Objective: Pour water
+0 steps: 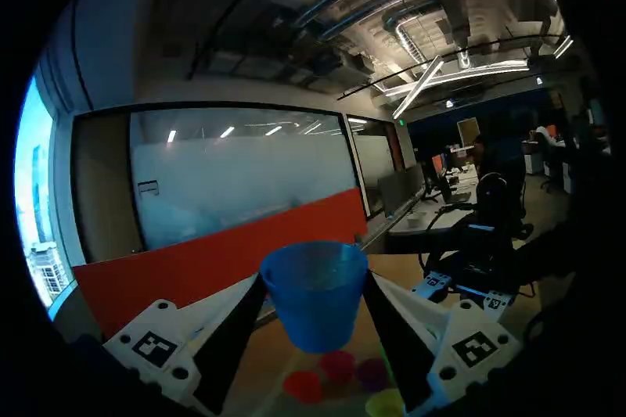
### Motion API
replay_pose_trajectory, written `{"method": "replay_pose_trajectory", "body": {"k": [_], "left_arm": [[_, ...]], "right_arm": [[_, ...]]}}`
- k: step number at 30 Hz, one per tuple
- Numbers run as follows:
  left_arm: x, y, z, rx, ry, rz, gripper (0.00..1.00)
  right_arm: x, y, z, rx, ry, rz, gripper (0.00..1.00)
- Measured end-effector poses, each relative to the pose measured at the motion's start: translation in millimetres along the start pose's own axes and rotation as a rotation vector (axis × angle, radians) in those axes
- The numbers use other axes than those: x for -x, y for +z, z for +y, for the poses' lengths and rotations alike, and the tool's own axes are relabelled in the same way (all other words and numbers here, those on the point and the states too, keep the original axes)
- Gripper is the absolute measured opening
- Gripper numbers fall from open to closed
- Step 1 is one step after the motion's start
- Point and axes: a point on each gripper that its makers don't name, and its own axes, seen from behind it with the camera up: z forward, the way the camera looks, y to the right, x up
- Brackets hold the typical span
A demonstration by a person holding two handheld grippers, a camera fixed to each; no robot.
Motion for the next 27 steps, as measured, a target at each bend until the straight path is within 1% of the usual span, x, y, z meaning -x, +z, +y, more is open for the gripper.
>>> {"method": "replay_pose_trajectory", "body": {"k": [8, 14, 20, 27], "left_arm": [[10.9, -5.7, -0.7, 0.002, -0.021, -0.029, 0.86], [22.3, -10.6, 1.1, 0.009, -0.043, -0.051, 0.86], [39.4, -15.7, 0.8, 0.006, -0.070, -0.084, 0.86], [54.9, -22.8, -1.0, -0.003, -0.075, -0.115, 0.86]], "right_arm": [[-3.0, -1.6, -1.5, 0.000, 0.009, -0.006, 0.91], [-1.5, -4.8, -1.0, 0.002, 0.012, -0.018, 0.91], [0.8, -11.8, 0.6, 0.005, 0.017, -0.035, 0.91], [4.8, -23.5, 6.8, 0.023, 0.015, -0.053, 0.91]]}}
